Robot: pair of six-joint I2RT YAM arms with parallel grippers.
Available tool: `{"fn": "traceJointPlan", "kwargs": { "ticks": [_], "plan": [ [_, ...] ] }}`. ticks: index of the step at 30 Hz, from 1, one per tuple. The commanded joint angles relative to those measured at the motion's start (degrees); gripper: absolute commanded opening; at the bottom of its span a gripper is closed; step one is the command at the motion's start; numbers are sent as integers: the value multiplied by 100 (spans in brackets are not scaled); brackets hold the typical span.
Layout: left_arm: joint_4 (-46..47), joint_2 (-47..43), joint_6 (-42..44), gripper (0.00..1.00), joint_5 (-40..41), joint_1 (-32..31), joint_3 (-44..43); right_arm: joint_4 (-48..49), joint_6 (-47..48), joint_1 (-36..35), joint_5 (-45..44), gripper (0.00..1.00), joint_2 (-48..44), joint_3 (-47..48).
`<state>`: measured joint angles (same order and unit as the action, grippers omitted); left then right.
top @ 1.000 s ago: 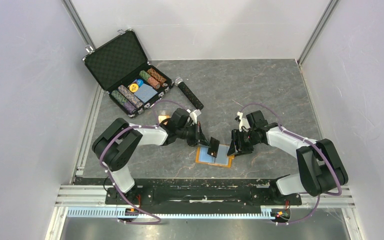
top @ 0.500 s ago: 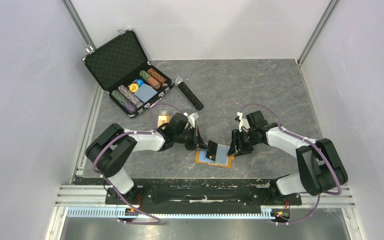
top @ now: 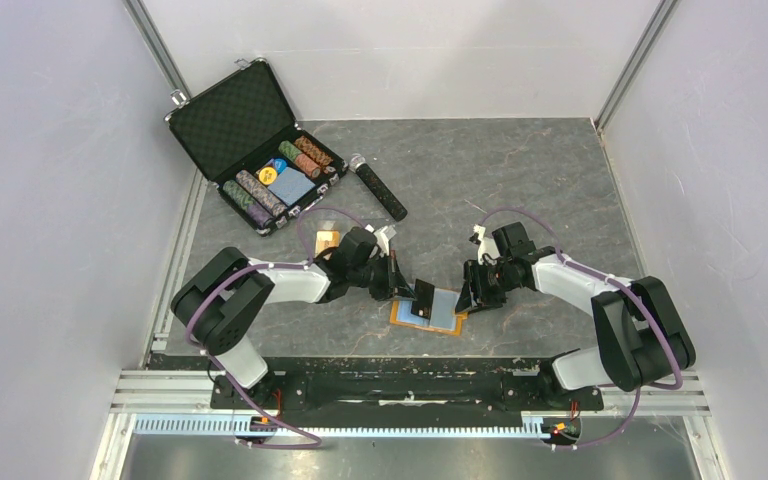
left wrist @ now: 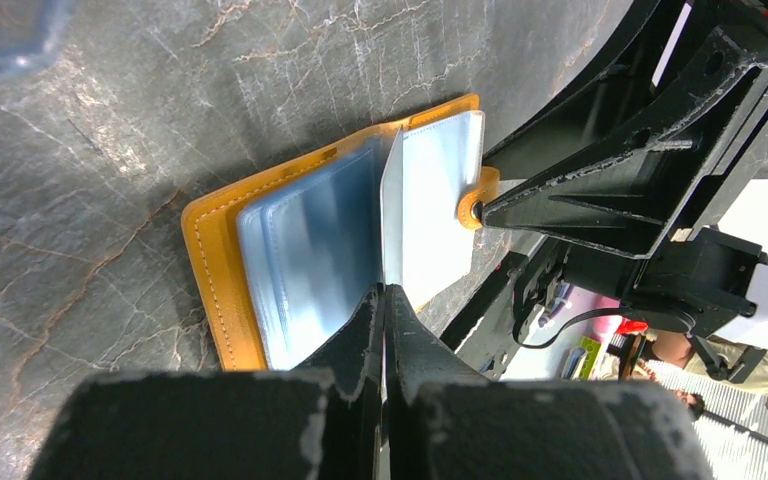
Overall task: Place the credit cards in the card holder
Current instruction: Insert the credit card into the card holder.
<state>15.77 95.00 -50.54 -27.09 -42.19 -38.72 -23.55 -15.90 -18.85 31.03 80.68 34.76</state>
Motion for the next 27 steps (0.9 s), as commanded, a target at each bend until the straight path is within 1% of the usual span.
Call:
{"fn": "traceJointPlan", "kwargs": {
  "ticks": [1, 14, 19, 24, 27],
  "plan": [
    [51, 29, -112, 2, 124, -41, -95, 36, 62, 13, -9, 41, 63, -86],
    [31, -69, -549, 2, 383, -298, 115, 96, 44, 13, 44, 37, 99, -128],
    [-295, -217, -647, 2, 515, -298, 159, 108, 34, 13, 44, 36, 84, -161],
    [-699, -527, -660, 2, 840, -298, 215, 144, 21, 13, 52, 35, 84, -180],
    [-688, -495, -660, 2, 820, -298, 220, 143, 18, 14, 61, 35, 89, -196]
  ]
}}
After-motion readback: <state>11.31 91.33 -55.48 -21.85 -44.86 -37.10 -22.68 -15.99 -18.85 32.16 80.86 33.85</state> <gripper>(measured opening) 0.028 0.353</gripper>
